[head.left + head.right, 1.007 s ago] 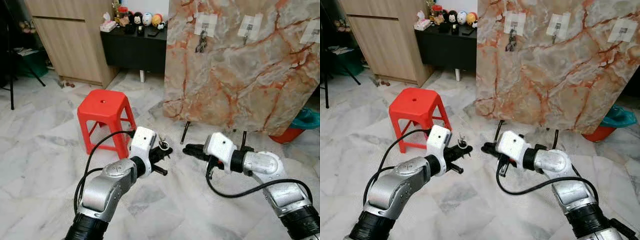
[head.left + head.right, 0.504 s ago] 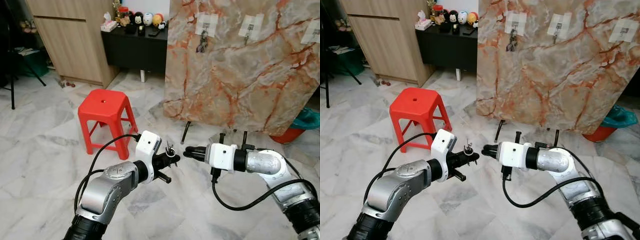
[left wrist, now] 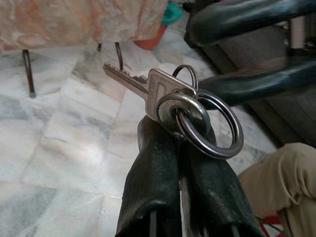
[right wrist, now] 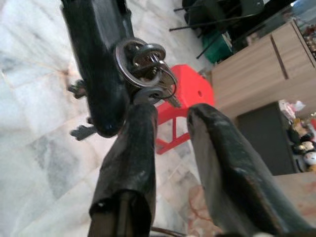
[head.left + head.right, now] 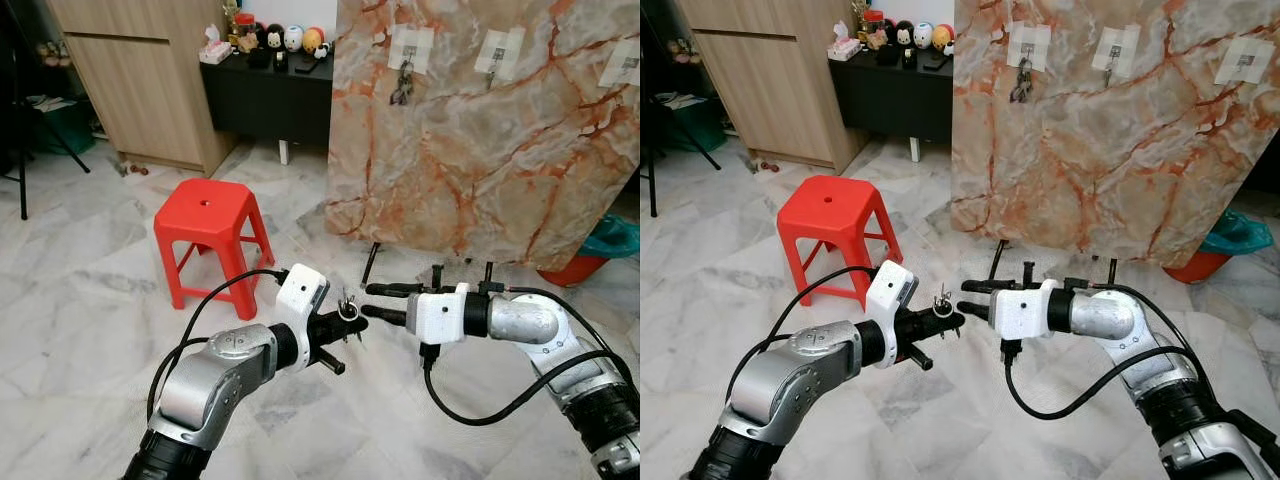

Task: Hang keys on a hook

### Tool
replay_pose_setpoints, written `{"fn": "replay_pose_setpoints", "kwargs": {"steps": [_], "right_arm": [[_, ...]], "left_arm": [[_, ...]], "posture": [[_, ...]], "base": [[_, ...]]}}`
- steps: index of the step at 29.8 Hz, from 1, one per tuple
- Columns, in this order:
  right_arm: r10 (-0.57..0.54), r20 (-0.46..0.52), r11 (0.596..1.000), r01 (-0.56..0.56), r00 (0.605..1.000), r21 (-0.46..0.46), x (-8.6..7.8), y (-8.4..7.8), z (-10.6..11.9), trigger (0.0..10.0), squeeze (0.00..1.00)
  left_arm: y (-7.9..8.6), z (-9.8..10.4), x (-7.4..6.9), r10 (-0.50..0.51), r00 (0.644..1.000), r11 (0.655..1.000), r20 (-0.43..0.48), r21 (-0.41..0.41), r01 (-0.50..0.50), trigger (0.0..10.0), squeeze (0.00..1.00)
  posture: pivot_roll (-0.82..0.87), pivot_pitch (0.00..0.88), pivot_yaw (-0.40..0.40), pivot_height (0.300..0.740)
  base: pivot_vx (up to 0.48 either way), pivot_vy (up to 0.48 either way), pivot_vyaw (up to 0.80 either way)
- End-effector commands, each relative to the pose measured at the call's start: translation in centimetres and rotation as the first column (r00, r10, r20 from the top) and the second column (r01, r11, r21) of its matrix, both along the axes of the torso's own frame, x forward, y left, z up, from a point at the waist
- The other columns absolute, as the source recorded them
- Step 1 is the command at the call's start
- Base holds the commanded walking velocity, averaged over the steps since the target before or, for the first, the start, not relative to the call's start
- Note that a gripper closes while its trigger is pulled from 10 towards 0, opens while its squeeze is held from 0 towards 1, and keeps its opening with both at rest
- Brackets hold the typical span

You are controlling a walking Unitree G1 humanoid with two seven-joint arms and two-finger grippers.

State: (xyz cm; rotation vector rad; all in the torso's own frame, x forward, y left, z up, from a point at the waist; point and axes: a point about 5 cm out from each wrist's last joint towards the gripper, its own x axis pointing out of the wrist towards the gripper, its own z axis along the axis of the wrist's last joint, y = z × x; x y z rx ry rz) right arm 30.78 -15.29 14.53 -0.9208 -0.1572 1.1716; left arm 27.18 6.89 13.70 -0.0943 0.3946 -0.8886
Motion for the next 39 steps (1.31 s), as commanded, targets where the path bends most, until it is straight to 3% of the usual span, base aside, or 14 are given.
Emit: {"fn": "replay_pose_setpoints", "kwargs": {"steps": [1,4,5,6,9,10,24,39], "right_arm": [[0.038,0.024,0.999,-0.037,0.999,-0.030,-0.1,0.4,0.2,10.0,0.00],[0.055,0.030,0.997,-0.053,0.998,-0.047,-0.1,0.5,0.1,10.0,0.00],[0.058,0.048,0.997,-0.055,0.997,-0.055,0.0,0.4,0.2,10.0,0.99],[0.060,0.059,0.997,-0.056,0.996,-0.056,0.0,0.4,0.3,10.0,1.00],[0.064,0.085,0.996,-0.059,0.994,-0.060,0.0,0.4,0.5,10.0,1.00],[0.077,0.097,0.994,-0.069,0.992,-0.083,0.0,0.4,0.5,10.0,0.00],[0.136,0.170,0.988,-0.122,0.976,-0.090,0.0,1.1,1.3,10.0,0.00],[0.106,0.195,0.991,-0.120,0.975,0.060,0.3,2.3,3.3,10.0,0.00]], "left_arm": [[-0.5,0.6,-0.4,-0.036,0.999,0.999,0.010,-0.018,0.036,10.0,0.00],[-0.6,0.7,-0.5,-0.052,0.999,0.998,0.010,-0.017,0.053,10.0,0.00],[-0.6,0.7,-0.6,-0.057,0.998,0.998,0.008,-0.018,0.057,10.0,0.00],[-0.6,0.7,-0.6,-0.058,0.998,0.998,0.007,-0.018,0.058,10.0,0.00],[-0.6,0.7,-0.6,-0.060,0.998,0.998,0.004,-0.019,0.060,10.0,0.00],[-0.6,0.7,-0.6,-0.063,0.998,0.998,0.004,-0.018,0.063,10.0,0.00],[-0.9,0.9,-0.7,-0.079,0.997,0.997,-0.001,-0.028,0.079,10.0,0.00],[-1.5,1.0,-1.1,-0.106,0.994,0.993,-0.005,-0.043,0.106,10.0,0.00]], "posture": [[-0.01,0.000,-0.020,0.740],[-0.02,0.000,-0.019,0.740],[-0.01,0.000,-0.020,0.740],[-0.01,0.000,-0.020,0.740],[-0.01,0.000,-0.020,0.740],[-0.01,0.000,-0.020,0.740],[-0.01,0.000,-0.022,0.740],[-0.01,0.000,-0.016,0.740]], "base": [[0.000,0.000,0.00],[0.000,0.000,0.00],[0.000,0.000,0.00],[0.000,0.000,0.00],[0.000,0.000,0.00],[0.000,0.000,0.00],[0.000,0.000,0.00],[0.000,0.000,0.00]]}}
